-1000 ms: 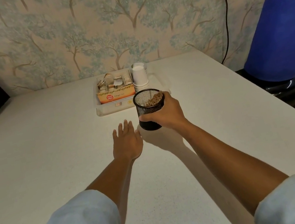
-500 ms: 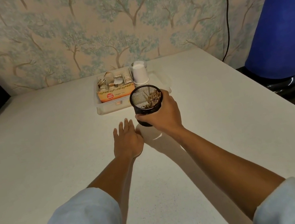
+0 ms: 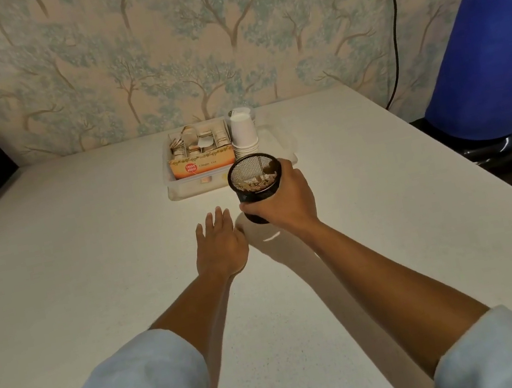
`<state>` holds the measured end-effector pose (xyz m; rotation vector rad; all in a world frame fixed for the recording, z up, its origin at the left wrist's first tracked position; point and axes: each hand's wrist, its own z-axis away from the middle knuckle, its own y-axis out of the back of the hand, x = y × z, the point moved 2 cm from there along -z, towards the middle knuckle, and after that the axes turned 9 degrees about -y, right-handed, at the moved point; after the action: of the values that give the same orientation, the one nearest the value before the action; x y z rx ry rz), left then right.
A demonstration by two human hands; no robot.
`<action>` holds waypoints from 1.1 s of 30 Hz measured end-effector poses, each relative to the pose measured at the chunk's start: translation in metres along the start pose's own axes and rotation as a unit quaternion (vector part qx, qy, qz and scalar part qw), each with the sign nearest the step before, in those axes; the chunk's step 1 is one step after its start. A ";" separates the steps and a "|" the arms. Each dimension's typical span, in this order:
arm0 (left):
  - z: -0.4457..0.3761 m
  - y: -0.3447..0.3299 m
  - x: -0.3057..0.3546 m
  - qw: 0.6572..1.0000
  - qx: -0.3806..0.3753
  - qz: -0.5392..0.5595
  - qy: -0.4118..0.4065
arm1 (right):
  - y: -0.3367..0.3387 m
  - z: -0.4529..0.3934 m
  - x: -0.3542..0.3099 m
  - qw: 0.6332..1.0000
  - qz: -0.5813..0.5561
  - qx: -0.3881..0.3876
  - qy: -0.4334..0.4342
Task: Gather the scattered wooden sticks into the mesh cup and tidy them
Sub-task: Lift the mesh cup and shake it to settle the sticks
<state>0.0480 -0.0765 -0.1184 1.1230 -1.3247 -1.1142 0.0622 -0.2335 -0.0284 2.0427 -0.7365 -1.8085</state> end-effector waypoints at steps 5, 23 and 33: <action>0.001 0.001 -0.001 1.000 -0.002 -0.006 0.000 | 0.003 -0.011 0.003 0.993 0.034 -0.111 -0.032; 0.002 0.002 0.002 1.000 -0.004 -0.014 0.003 | 0.012 -0.010 0.004 0.986 0.004 -0.153 -0.061; 0.001 0.004 0.003 1.000 -0.002 -0.012 0.003 | 0.011 -0.011 0.004 0.993 0.062 -0.098 -0.012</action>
<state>0.0466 -0.0793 -0.1141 1.1410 -1.3059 -1.1295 0.0715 -0.2458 -0.0238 1.8128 -0.6498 -1.7630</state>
